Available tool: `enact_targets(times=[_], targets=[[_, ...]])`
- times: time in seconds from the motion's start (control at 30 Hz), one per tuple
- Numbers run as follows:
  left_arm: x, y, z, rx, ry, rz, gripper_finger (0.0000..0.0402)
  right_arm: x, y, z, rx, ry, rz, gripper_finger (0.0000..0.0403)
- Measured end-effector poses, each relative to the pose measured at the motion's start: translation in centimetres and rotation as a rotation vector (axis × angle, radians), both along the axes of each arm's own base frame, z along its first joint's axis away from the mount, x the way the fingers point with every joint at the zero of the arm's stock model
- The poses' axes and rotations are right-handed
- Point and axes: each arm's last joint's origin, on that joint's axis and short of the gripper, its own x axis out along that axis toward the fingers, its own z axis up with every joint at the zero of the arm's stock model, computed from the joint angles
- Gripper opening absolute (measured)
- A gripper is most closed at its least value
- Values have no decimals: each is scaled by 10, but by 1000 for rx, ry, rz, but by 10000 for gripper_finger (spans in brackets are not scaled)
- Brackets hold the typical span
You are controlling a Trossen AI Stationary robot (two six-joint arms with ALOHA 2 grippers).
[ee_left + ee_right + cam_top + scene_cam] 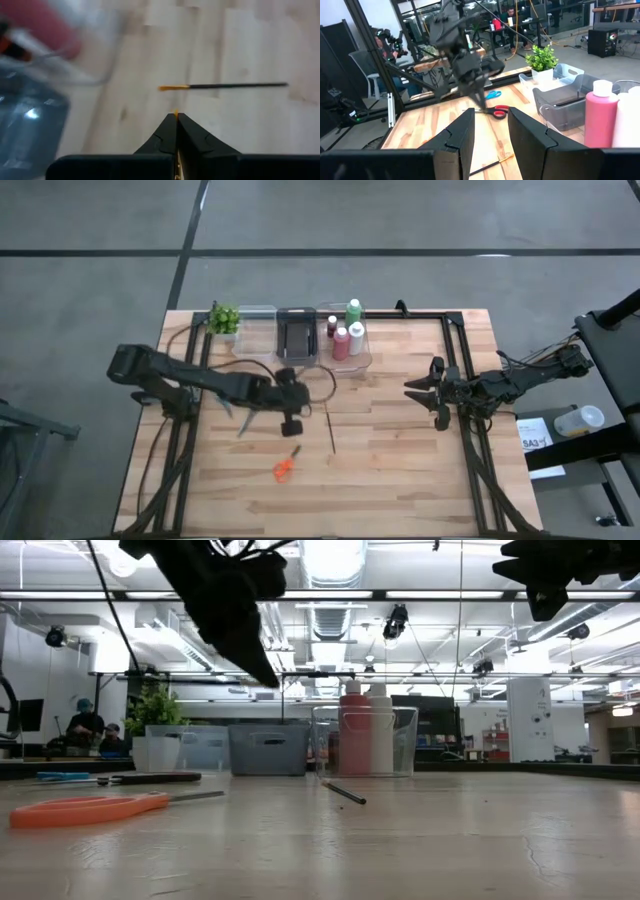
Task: Pick & Place Paint Supplies
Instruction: Put the left gold paintbrush into the black bin
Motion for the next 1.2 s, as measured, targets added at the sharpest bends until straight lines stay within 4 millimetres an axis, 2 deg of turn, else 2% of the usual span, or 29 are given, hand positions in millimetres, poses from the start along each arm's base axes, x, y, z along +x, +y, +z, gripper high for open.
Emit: enact_targets(times=[0.17,0.37,0.7,0.93,1.2], targets=[[-17,24,23,-84,-58,202,6,0,0,0,0,0,0,116],[-31,57,41,-146,-155,434,6,0,0,0,0,0,0,116],[-42,123,54,-261,-393,835,6,0,0,0,0,0,0,116],[-42,167,53,-320,-588,1025,6,0,0,0,0,0,0,116],[-35,205,35,-308,-669,1115,6,0,0,0,0,0,0,116]])
